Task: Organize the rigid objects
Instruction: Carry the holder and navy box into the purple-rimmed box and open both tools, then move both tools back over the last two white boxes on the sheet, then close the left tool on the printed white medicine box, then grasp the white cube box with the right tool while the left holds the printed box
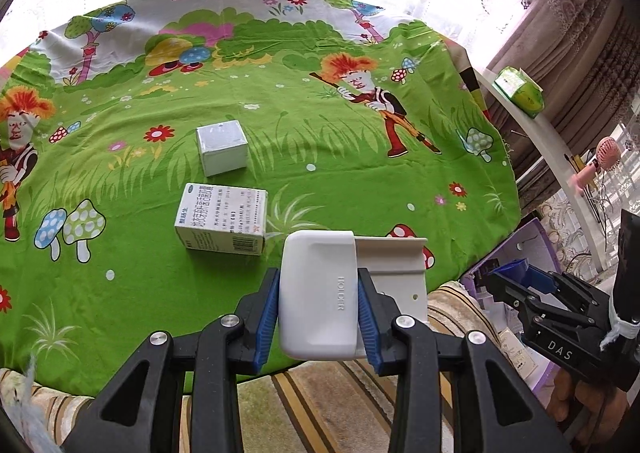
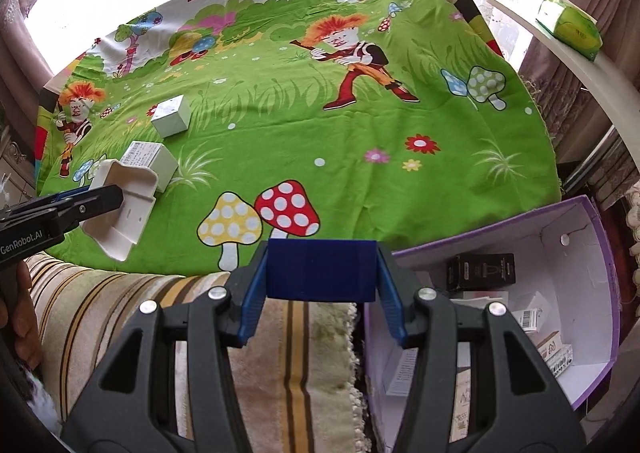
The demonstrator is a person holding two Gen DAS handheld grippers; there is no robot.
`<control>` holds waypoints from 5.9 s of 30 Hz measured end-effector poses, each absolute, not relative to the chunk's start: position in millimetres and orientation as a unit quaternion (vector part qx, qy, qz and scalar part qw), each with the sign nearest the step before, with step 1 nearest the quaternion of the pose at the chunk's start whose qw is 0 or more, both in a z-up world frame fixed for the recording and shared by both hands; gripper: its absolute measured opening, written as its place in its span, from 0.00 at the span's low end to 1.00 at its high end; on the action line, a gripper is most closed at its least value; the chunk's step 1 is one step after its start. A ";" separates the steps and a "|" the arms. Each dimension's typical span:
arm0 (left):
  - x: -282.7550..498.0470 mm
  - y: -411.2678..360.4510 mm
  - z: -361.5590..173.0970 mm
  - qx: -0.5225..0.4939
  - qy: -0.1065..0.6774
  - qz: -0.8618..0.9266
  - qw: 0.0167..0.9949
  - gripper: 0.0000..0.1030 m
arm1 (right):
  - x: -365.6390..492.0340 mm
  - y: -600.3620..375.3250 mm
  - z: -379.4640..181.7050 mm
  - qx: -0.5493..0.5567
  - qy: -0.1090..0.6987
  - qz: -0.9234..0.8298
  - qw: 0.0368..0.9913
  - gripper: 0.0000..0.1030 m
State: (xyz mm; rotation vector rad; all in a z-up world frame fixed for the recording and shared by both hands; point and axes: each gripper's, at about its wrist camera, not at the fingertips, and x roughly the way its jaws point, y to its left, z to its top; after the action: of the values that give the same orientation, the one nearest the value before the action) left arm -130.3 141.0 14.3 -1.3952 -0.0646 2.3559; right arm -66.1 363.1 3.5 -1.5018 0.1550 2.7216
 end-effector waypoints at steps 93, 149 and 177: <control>-203.9 126.5 -29.8 -0.536 0.066 0.832 0.130 0.82 | -86.0 400.6 14.3 -0.473 0.047 0.879 0.029 0.79; -242.2 6.1 -47.2 -0.497 -0.063 0.864 -0.046 0.70 | -271.9 159.4 -40.3 -0.491 -0.052 0.864 -0.103 0.80; -229.5 31.2 -32.3 -0.471 -0.039 0.881 0.005 0.70 | -243.2 181.3 -37.0 -0.483 -0.041 0.872 -0.063 0.48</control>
State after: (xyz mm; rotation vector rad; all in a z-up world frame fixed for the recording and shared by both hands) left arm -229.5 31.2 -32.3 -1.4746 -0.1236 2.7603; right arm -243.2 181.3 -37.0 -1.5825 -0.1346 2.8553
